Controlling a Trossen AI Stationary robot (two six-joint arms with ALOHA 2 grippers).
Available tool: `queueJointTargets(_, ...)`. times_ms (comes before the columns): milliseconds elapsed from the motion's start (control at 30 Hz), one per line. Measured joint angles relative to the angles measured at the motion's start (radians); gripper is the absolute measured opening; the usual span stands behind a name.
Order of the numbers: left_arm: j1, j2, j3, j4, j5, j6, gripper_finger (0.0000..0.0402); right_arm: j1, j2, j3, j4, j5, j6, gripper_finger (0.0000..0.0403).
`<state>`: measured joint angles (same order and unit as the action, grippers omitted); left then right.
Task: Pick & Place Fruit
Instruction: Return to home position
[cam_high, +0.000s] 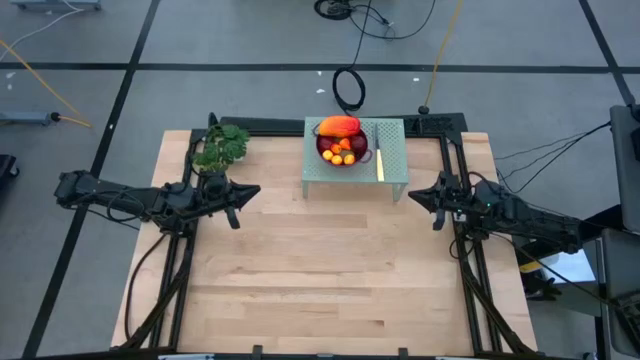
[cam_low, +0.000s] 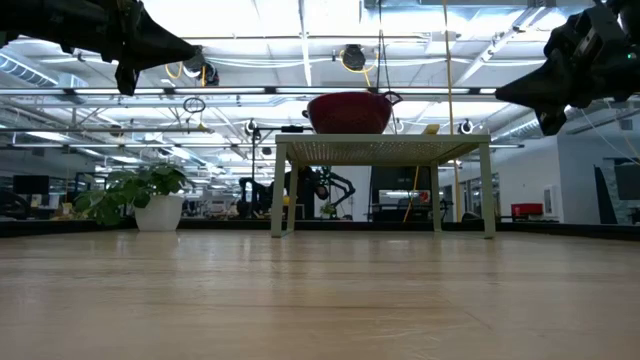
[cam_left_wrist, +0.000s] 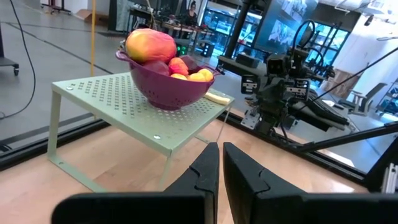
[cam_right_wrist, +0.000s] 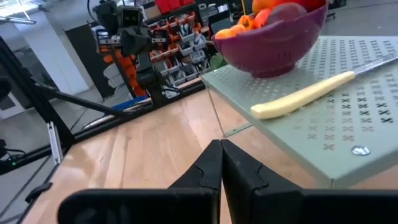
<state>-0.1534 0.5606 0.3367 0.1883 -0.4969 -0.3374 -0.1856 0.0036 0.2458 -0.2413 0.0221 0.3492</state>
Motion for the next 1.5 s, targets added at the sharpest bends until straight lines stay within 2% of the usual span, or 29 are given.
queueJointTargets(267,0.0,-0.022,0.0,-0.006,0.003,0.071,0.0019,0.0,-0.001,-0.035,0.051,-0.001,-0.003,0.0)
queueJointTargets(400,-0.014,-0.101,0.0,-0.036,0.002,0.128,0.0003,0.0,-0.001,-0.035,0.06,-0.011,-0.011,0.0)
queueJointTargets(600,-0.064,-0.245,0.0,-0.168,0.002,0.127,0.001,0.0,0.0,-0.035,0.081,-0.032,-0.031,0.0)
queueJointTargets(833,-0.114,-0.344,-0.002,-0.283,-0.002,0.15,0.0008,0.0,-0.001,-0.035,0.107,-0.032,-0.07,0.0)
queueJointTargets(967,-0.129,-0.389,-0.059,-0.259,-0.002,0.156,0.0002,0.0,-0.001,-0.035,0.102,-0.027,-0.076,0.0)
queueJointTargets(1200,-0.13,-0.481,-0.242,-0.05,-0.002,0.179,0.0005,0.0,-0.001,-0.035,0.101,-0.024,-0.086,0.0)
queueJointTargets(1500,-0.129,-0.555,-0.314,-0.096,-0.001,0.177,0.0004,-0.001,0.0,-0.034,0.086,0.003,-0.163,0.0)
